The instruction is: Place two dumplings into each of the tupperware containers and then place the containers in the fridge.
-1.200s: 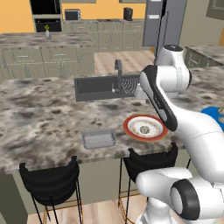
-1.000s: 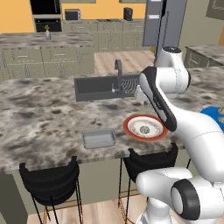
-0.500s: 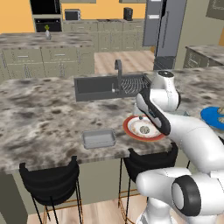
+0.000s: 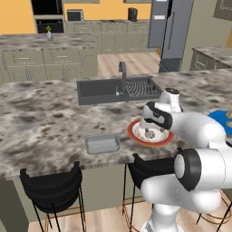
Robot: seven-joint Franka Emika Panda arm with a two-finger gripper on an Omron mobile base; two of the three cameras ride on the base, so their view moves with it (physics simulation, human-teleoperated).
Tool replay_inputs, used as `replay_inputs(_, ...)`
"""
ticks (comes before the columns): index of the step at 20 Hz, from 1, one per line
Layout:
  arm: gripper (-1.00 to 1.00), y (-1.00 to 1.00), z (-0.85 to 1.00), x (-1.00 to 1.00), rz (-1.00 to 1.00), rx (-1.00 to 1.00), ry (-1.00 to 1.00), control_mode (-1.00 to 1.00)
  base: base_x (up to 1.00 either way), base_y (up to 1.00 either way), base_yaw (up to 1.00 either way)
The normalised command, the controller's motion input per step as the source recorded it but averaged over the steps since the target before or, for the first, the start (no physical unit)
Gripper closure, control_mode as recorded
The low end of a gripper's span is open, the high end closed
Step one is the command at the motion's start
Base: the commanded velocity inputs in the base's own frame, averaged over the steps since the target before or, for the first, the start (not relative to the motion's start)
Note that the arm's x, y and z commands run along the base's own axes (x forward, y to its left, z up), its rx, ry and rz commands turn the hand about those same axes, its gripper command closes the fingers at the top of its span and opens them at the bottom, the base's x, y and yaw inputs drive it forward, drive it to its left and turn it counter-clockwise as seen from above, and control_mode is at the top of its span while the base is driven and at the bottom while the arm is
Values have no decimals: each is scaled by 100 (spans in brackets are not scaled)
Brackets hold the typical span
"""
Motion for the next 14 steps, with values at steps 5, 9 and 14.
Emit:
replay_inputs(5,-100,-22,-52,60,0,0,8,-100,0,0,0)
replay_inputs(9,-100,-2,-29,54,0,0,5,-100,0,0,0)
replay_inputs(14,-100,-4,-24,39,0,0,0,-100,0,0,0)
